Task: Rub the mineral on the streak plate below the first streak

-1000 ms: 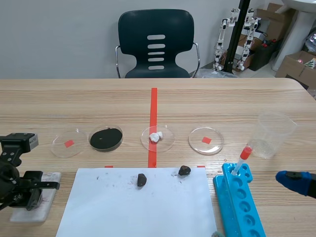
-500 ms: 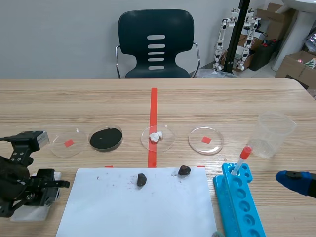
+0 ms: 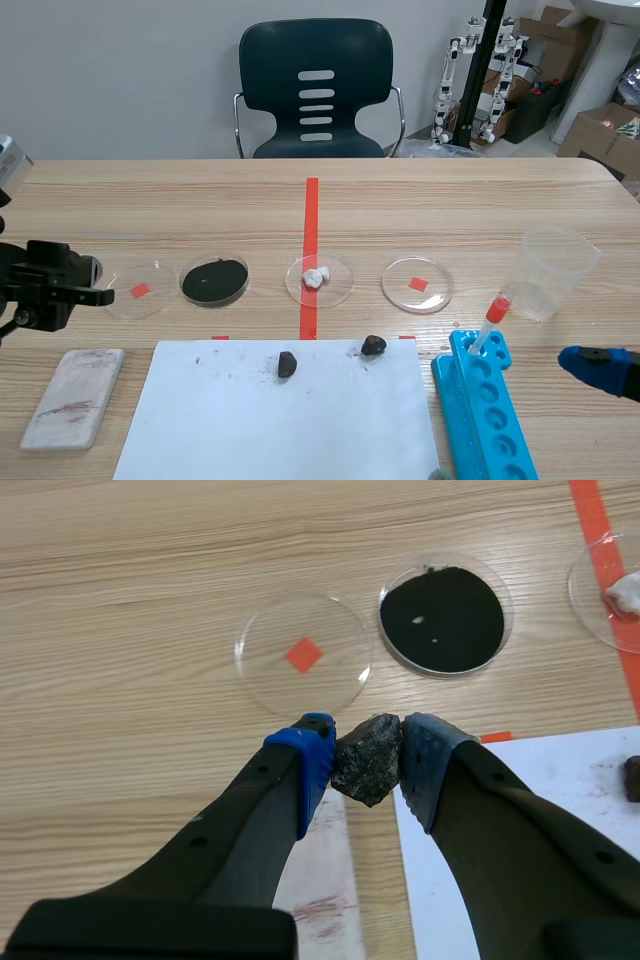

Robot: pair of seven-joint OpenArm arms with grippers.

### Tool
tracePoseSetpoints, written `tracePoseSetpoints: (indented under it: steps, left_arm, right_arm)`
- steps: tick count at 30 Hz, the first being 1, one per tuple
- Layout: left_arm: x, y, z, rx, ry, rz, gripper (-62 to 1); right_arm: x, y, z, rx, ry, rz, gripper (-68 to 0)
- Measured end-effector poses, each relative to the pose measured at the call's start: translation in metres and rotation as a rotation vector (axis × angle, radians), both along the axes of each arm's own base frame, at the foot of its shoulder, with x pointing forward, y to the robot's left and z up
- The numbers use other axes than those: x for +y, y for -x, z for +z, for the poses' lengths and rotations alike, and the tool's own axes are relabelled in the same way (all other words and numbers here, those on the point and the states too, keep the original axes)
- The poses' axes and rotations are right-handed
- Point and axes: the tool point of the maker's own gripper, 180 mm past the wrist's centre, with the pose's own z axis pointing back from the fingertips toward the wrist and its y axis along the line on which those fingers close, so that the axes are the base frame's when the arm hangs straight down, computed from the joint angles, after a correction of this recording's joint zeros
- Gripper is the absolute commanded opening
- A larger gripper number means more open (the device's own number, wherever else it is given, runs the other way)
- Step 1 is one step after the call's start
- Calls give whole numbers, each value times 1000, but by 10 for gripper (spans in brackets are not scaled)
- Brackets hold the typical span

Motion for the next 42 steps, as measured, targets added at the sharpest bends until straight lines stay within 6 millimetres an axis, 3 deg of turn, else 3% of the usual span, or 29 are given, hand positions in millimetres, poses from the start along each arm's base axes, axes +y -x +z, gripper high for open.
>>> tracePoseSetpoints:
  steps: [4,15,23,31,42]
  left_arm:
    - [3,11,1,-25,-72,-50,-493]
    - [-50,43,14,-189,-62,-383,-493]
    - [-70,64,31,-276,10,-438,-493]
    - [-83,80,36,-319,-12,-514,-493]
    - [-83,82,33,-316,-66,-545,-493]
  right_arm:
    - [0,0,0,0,0,0,4]
    - [0,0,0,0,0,0,4]
    - [0,0,0,0,0,0,4]
    - [0,0,0,0,0,0,4]
    - [0,0,0,0,0,0,4]
